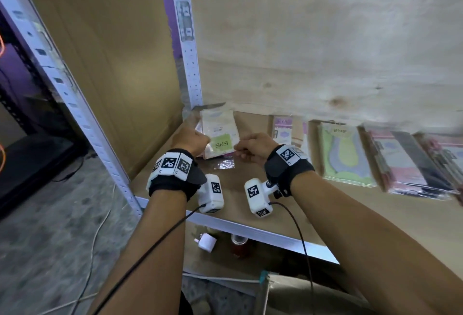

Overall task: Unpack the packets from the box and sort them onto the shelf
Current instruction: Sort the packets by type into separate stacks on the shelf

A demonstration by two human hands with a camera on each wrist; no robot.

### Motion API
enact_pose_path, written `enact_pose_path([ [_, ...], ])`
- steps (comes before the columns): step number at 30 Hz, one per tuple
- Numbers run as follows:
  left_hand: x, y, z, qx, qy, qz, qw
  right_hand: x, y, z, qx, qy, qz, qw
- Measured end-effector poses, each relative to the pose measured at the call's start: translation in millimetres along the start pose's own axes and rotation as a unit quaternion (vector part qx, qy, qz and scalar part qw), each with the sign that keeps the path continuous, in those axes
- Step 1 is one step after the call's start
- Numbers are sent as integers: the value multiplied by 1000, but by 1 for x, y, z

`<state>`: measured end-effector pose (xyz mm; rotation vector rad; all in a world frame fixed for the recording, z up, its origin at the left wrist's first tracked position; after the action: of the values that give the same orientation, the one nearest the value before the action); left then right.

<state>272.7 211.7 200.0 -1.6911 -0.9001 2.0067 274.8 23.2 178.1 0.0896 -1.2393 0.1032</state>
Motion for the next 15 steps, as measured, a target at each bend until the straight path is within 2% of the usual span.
enact_pose_path([
  [4,-13,4,13,23,27,-14,999,5,-28,21,6,-8,-37,999],
  [8,-45,12,34,30,127,-49,990,24,-58,50,3,-32,-88,996],
  [12,-86,16,55,-65,236,-121,962,44,-92,81,0,-77,-155,985],
  [15,-115,21,74,-141,325,-103,929,51,-116,102,11,-86,-178,980],
])
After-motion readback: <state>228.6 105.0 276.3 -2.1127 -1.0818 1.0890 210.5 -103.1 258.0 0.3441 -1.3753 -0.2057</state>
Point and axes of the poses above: each hand's wrist, its own z-axis away from the middle knuckle, its own y-axis out of the palm, x = y × z, the point moved 5 cm from there along -z, towards the middle knuckle, and after that the axes turned 4 degrees about -z, right-handed, at the moved point
